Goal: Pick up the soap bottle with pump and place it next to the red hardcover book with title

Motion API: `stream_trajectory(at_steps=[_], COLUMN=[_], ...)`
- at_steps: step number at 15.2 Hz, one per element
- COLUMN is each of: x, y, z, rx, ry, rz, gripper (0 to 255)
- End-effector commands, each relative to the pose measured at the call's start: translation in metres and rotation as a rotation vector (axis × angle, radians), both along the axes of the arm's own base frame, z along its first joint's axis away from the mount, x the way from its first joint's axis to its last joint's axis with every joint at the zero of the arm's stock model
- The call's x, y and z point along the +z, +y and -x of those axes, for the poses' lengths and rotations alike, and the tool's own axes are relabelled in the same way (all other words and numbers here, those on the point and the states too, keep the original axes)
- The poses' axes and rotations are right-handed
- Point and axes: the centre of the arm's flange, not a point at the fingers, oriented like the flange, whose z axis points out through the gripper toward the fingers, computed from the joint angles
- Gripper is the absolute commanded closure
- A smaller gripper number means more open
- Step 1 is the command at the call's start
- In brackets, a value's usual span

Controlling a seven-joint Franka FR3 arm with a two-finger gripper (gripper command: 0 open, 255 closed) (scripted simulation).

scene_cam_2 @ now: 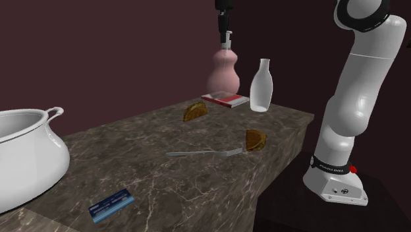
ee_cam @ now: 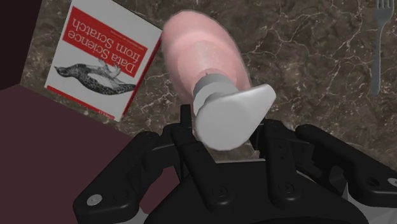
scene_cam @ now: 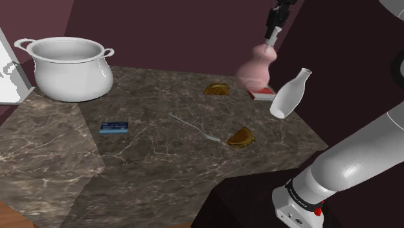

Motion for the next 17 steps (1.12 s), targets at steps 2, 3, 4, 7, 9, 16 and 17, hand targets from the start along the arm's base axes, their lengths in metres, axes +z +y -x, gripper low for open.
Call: stream_trajectory(at_steps=[2,3,4,7,9,16,17], x=[-0.015,-0.021,-0.026,-0.042,-0.052,-0.066,-0.066], y=[-0.001,-0.001,-0.001,-0.001,-0.001,-0.001,-0.001], z=[0.000,0.000,0.000,0.000,0.000,0.000,0.000], rx=[0.001,0.001,0.001,0.001,0.001,0.001,0.001], ry=[-0.002,-0.002,-0.002,-0.002,-0.002,-0.002,-0.002], rz=[0.000,0.000,0.000,0.000,0.000,0.000,0.000], gripper=[255,255,255,255,255,255,255])
